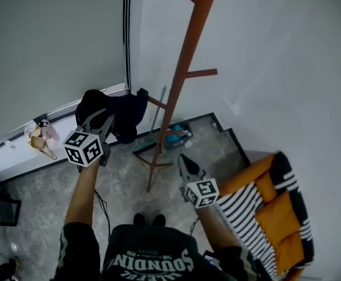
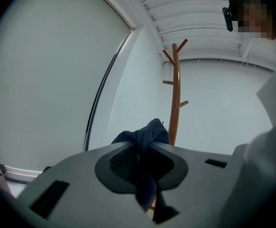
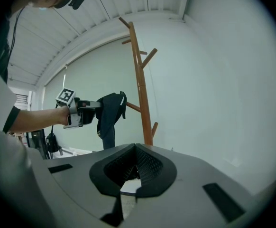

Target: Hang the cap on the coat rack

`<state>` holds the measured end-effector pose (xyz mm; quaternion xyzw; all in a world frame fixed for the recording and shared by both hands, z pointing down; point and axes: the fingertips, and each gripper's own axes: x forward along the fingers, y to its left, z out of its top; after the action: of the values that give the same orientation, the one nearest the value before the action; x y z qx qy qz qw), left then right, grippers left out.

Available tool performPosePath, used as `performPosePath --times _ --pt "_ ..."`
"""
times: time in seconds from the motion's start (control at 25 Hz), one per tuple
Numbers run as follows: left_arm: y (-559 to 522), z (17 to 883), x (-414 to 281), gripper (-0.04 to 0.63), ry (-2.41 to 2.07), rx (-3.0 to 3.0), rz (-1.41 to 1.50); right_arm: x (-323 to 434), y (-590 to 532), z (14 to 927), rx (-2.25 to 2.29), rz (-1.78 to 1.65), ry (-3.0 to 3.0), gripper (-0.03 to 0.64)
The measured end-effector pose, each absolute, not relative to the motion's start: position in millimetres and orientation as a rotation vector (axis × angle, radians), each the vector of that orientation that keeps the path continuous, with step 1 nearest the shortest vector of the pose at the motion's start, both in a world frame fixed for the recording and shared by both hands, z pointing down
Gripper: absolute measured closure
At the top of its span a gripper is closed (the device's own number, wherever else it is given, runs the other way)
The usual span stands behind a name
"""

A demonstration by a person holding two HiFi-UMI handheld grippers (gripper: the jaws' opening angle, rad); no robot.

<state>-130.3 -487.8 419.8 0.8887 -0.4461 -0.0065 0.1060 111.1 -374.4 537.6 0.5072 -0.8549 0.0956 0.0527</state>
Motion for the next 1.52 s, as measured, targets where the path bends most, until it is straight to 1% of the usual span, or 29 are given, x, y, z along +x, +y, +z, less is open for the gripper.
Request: performPosePath --times 0.6,1.2,1.32,1.44,1.52 --pt "-502.2 468.1 -94.4 0.552 -1.190 2.572 0.043 141.3 -364.9 548.7 1.622 0.324 -2.540 0.618" --pt "-490.6 506.6 -65.1 0.552 -1.099 2.590 0.140 149.2 -355.5 550.9 1.636 0.332 -2.529 0.618" --pt "-483.8 512.7 -62.0 0.537 -1.087 2.603 0.166 150.3 -354.5 554.9 1.642 0.342 -2.533 0.618" --pt "-477.3 515.2 -62.5 0.496 -1.090 2.601 0.159 146.6 -354.1 550.2 1.626 0.333 -2.535 0.618" --pt "-471.6 519.0 -64.7 0.488 -1.092 2.596 0.168 143.1 -354.1 549.0 1.615 0.333 -2.544 0.618"
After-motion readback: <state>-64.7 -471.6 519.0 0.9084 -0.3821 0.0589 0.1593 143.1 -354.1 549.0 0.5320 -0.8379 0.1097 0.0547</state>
